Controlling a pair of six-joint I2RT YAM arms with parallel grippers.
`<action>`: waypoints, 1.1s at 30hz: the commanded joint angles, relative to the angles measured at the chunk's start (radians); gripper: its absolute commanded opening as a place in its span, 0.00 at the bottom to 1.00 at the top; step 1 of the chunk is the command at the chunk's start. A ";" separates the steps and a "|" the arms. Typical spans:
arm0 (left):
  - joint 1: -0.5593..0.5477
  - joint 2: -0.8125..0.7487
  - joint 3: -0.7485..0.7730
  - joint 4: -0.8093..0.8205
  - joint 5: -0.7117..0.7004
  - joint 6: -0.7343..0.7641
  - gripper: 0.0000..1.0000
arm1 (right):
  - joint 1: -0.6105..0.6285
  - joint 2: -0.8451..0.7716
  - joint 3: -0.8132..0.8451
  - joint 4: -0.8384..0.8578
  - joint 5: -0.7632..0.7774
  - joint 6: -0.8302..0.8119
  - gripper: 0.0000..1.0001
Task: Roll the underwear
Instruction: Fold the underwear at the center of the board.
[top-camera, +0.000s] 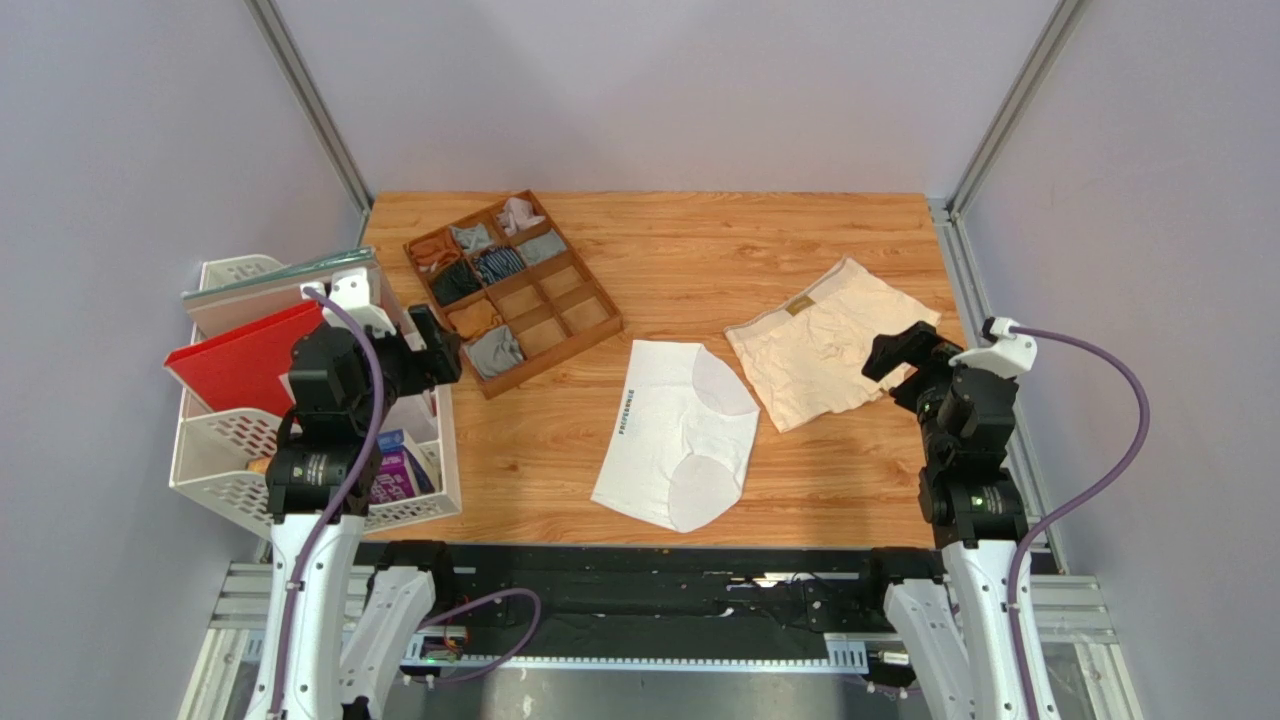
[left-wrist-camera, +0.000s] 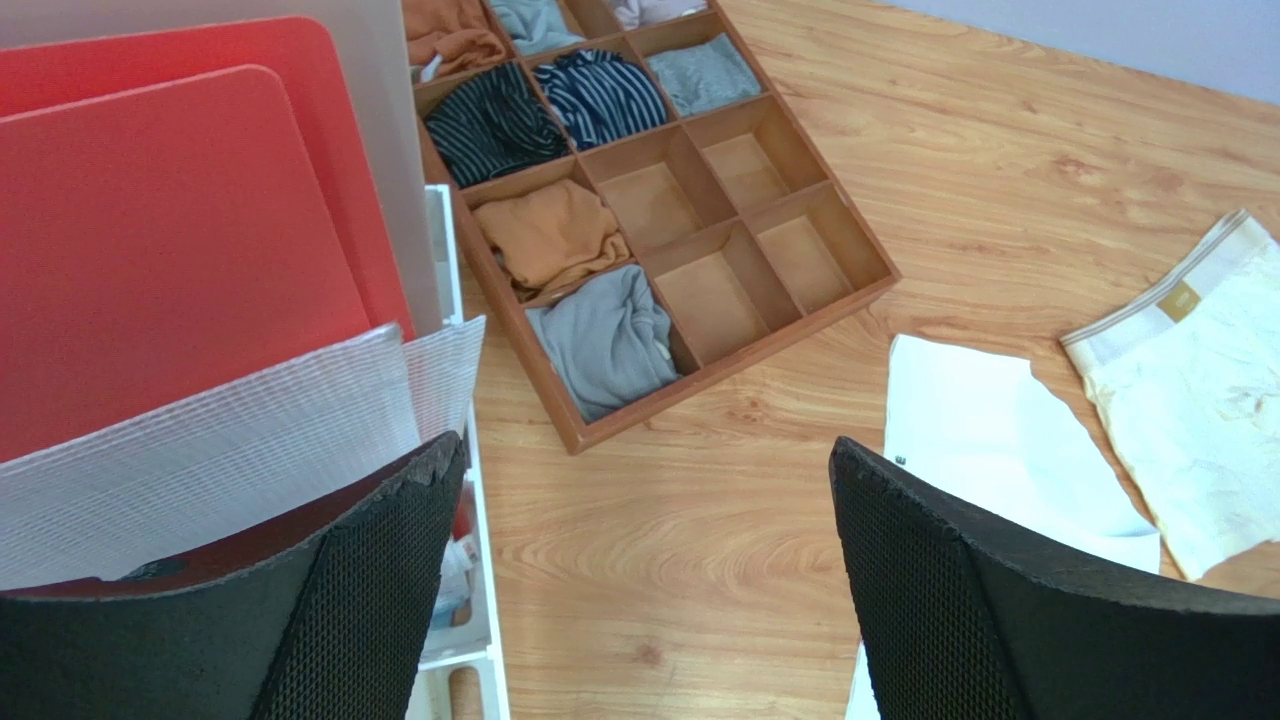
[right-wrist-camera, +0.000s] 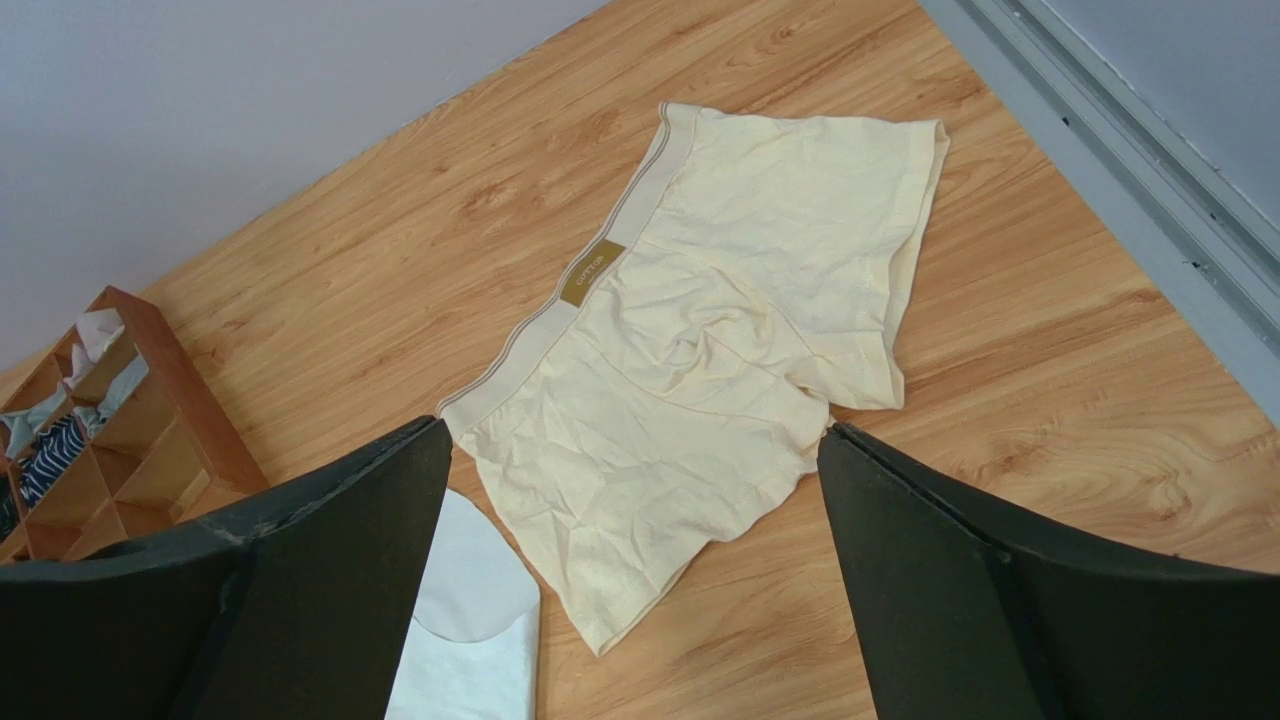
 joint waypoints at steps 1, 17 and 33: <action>-0.001 -0.011 0.004 -0.019 -0.049 0.008 0.95 | -0.001 -0.004 0.029 -0.007 0.017 0.009 1.00; -0.221 0.046 0.001 -0.032 -0.078 -0.023 0.76 | 0.253 0.169 0.028 0.151 -0.163 0.020 0.85; -0.663 0.175 -0.227 0.176 -0.119 -0.250 0.74 | 0.821 0.338 0.060 -0.001 0.104 0.203 0.84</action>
